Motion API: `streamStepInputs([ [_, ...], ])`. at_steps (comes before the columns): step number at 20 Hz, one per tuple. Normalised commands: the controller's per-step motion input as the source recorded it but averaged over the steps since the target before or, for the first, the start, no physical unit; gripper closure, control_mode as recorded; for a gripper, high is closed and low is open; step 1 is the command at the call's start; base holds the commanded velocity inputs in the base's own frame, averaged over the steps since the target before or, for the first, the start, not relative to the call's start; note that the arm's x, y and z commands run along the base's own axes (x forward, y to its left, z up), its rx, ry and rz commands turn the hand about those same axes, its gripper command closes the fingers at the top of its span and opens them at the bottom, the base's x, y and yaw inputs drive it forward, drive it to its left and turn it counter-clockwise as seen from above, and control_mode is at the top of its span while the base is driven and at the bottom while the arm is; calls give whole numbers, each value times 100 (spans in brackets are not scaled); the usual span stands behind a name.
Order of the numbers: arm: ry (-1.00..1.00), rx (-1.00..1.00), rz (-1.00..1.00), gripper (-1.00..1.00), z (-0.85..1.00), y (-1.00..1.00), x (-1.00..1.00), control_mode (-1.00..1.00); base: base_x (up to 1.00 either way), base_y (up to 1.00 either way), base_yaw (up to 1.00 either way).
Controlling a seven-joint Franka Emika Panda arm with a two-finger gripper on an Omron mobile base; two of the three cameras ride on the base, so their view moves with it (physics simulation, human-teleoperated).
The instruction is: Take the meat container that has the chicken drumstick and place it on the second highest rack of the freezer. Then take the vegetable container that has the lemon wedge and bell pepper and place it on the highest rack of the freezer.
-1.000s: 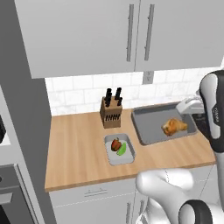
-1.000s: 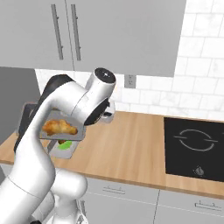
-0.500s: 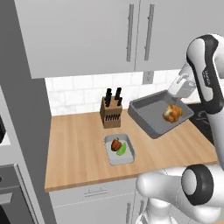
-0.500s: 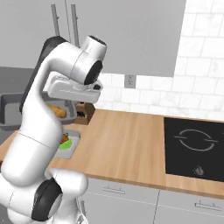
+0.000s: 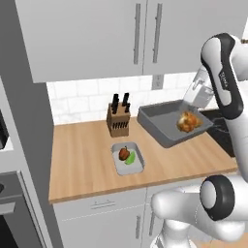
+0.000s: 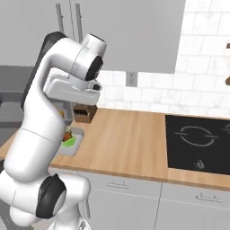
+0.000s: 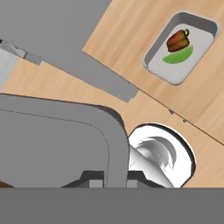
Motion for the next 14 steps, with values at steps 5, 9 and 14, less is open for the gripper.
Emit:
streamStepInputs([
  [5, 0, 0, 0, 100, 0, 0, 0, 100, -64, 31, -23],
  [9, 0, 0, 0, 100, 0, 0, 0, 100, -36, 59, -18],
  [14, 0, 0, 0, 100, 0, 0, 0, 100, 0, 96, -17],
])
